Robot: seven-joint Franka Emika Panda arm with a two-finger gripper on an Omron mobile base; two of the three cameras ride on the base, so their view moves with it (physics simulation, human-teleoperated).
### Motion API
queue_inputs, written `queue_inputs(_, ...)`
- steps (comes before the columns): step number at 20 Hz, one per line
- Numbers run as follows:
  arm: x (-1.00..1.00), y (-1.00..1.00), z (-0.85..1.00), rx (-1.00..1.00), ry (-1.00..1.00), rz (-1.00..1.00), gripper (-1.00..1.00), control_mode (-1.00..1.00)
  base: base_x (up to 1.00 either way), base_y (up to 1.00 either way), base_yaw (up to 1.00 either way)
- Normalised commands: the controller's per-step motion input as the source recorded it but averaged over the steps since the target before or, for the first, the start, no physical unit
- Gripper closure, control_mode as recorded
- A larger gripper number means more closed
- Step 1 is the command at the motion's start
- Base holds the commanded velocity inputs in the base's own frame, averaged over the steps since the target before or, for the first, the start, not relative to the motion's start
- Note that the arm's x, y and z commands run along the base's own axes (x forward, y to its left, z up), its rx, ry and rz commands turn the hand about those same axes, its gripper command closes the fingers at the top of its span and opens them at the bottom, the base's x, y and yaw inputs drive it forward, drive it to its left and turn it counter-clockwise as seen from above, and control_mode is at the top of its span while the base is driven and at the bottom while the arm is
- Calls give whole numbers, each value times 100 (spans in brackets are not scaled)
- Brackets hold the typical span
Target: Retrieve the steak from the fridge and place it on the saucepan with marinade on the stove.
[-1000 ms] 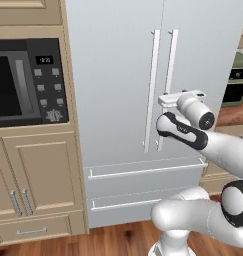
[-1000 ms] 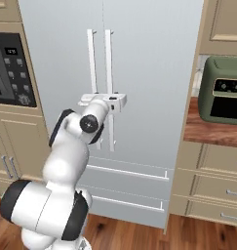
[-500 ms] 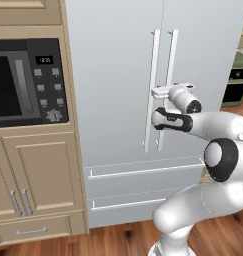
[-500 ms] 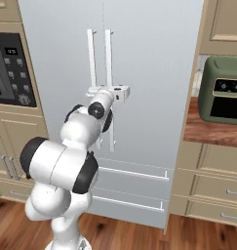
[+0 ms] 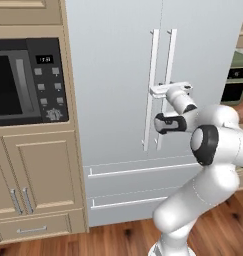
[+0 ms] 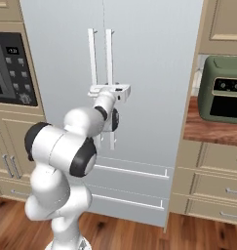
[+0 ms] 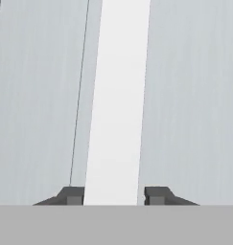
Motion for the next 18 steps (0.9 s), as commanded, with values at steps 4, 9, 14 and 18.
queue_inputs(4,18,0,4,0,16,1,100,-100,0,0,0)
queue_inputs(9,-16,0,19,0,30,0,100,-100,0,0,0)
queue_inputs(14,-80,0,28,0,35,0,100,-100,0,0,0)
queue_inputs(18,-100,-5,30,3,32,-1,100,-100,0,0,0)
